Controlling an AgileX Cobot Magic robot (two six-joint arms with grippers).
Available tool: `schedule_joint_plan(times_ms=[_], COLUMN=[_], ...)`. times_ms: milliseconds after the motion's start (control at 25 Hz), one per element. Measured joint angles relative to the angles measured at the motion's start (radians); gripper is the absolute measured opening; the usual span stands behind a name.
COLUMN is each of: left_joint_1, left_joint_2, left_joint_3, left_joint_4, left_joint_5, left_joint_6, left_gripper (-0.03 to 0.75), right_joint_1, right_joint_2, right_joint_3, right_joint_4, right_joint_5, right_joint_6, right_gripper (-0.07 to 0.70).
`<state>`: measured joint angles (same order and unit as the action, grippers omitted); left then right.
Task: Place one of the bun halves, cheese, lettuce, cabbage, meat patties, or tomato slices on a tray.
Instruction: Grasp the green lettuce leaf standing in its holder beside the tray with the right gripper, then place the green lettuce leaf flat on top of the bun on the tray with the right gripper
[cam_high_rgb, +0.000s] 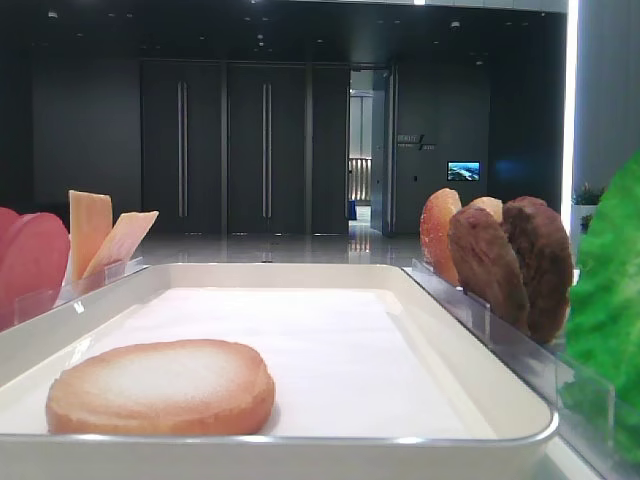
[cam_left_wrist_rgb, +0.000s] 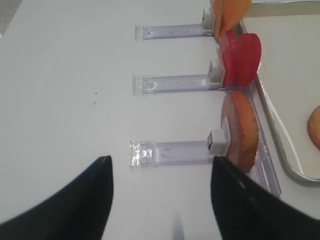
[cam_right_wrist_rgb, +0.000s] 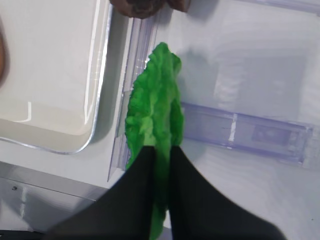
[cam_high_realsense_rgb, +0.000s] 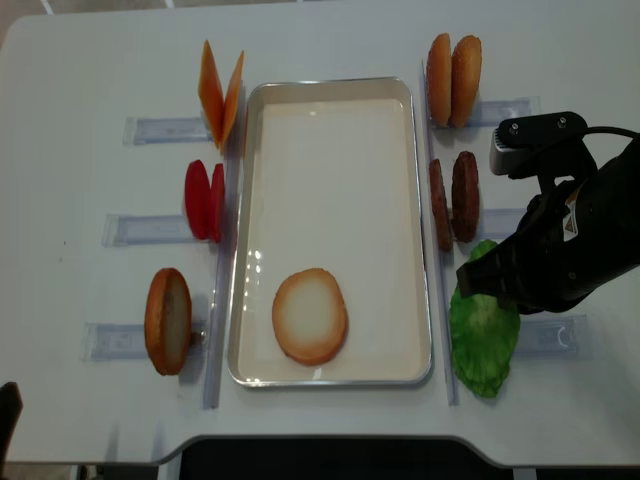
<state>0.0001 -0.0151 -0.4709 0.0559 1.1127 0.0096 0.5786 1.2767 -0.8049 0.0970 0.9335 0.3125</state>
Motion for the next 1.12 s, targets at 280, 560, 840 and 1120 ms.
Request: schedule_joint_plan(times_ms=[280, 560, 840, 1120], left_joint_1=[0.000, 0.000, 0.000, 0.000], left_joint_2=[0.000, 0.000, 0.000, 0.000], left_joint_3=[0.000, 0.000, 0.000, 0.000], left_joint_4=[0.000, 0.000, 0.000, 0.000], left_joint_5=[0.000, 0.000, 0.000, 0.000], left_joint_6=[0.000, 0.000, 0.000, 0.000], left_gripper=[0.471, 0.471, 0.471, 0.471], right_joint_1=[0.000, 0.000, 0.000, 0.000], right_joint_2=[-0.032, -0.043, -0.090, -0.112], right_joint_3=[-0.001, -0.031, -0.128, -0.193], right_joint_4=[0.000, 0.000, 0.012, 0.195], right_joint_5=[0.000, 0.025, 0.066, 0.079], right_joint_6=[-0.001, -0.001, -0.008, -0.132], right_gripper=[0.045, 0.038, 0.038, 0.038])
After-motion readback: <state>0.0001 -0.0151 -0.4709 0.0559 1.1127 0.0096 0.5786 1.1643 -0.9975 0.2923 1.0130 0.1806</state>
